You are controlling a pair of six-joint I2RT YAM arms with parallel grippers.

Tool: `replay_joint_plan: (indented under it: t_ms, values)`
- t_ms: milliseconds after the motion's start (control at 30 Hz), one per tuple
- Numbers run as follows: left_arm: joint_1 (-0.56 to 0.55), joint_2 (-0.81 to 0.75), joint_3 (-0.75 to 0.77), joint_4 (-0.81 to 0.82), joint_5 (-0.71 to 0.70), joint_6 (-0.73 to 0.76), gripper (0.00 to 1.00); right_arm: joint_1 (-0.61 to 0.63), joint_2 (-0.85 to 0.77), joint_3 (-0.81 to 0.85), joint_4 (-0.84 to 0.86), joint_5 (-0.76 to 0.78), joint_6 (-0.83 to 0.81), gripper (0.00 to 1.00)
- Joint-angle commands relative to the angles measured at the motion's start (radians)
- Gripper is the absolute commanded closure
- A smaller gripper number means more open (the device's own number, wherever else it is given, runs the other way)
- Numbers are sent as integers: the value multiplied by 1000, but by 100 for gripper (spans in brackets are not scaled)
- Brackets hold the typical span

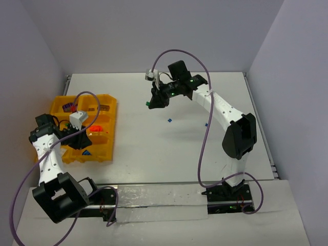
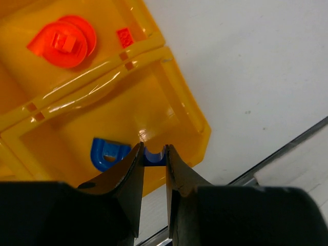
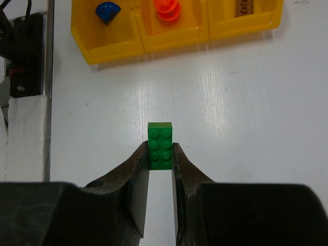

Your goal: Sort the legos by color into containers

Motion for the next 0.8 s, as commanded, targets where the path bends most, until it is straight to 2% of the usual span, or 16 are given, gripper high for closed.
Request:
replay_joint_plan:
  t_ms: [0,67,167,267,500,533,633,767]
  values:
    - [6,-15,-49,133,-116,-33,91,2,-40,5,65,9,34,100]
    - [6,-16,-70,152,-145,-31,84,2,-46,-3,67,16,31,100]
    - [6,-28,-86,174,-158,-31,58,1,-61,-28,82,24,35,100]
    - [6,-34,-56,161,-104,-35,48,1,-75,-55,107,31,48,100]
    - [6,4,65,93,86,-85,43,1,-108,-124,216,83,90,100]
    - [2,10,110,108,135,-144,43,1,-122,-147,269,99,111,100]
    - [-74,28,215,283,266,-455,43,2,-186,-247,457,113,202,100]
    - [-267,32,249,559,247,-806,44,13,-230,-331,617,109,278,100]
